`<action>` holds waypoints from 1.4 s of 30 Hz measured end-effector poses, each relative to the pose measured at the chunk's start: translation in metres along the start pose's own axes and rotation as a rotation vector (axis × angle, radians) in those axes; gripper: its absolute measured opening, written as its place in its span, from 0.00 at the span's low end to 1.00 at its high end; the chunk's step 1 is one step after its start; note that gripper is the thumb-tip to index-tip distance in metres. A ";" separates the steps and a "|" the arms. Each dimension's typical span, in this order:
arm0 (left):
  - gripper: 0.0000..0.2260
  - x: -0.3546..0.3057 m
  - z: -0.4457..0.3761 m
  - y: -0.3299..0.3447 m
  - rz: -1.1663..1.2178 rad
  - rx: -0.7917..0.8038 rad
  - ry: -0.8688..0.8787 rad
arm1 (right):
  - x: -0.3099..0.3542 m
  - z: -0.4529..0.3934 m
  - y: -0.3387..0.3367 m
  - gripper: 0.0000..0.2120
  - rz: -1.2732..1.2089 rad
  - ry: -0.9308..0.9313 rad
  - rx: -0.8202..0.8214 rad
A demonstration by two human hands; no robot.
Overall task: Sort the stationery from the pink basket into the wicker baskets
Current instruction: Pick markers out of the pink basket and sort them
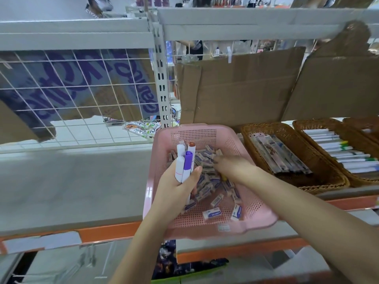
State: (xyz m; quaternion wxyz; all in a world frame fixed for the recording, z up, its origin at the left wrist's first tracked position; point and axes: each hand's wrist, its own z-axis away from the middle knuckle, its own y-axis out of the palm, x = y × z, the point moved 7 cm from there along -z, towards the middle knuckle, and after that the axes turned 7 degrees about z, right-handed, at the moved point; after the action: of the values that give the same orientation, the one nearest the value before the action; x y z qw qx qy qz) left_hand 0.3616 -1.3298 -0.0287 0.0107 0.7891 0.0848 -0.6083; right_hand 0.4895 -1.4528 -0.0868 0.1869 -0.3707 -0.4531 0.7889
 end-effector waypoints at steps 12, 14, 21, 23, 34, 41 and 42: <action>0.09 0.000 -0.002 -0.006 0.025 -0.097 -0.012 | -0.025 0.063 -0.075 0.04 -0.742 0.055 -0.536; 0.08 -0.001 -0.002 -0.007 0.028 -0.109 -0.011 | -0.021 0.081 -0.089 0.03 -0.981 0.005 -0.544; 0.06 -0.005 0.001 -0.004 0.064 -0.111 -0.027 | 0.002 0.116 -0.127 0.04 -1.228 -0.093 -0.594; 0.08 -0.005 0.001 -0.003 0.087 -0.113 -0.025 | 0.007 0.119 -0.130 0.04 -1.243 -0.096 -0.606; 0.07 -0.001 0.000 -0.009 -0.006 -0.136 -0.026 | 0.008 0.118 -0.107 0.04 -1.188 0.060 -0.697; 0.10 0.007 -0.003 -0.009 -0.062 -0.160 -0.010 | 0.024 0.106 -0.050 0.09 -0.697 0.215 -0.515; 0.09 0.008 -0.003 -0.010 -0.066 -0.167 -0.012 | 0.027 0.105 -0.045 0.10 -0.649 0.210 -0.493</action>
State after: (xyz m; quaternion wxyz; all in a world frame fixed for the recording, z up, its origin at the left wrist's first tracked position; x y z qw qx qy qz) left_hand 0.3654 -1.3187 -0.0343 0.0569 0.7786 0.1611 -0.6038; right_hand 0.3910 -1.4724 -0.0265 0.3767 -0.3206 -0.7000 0.5151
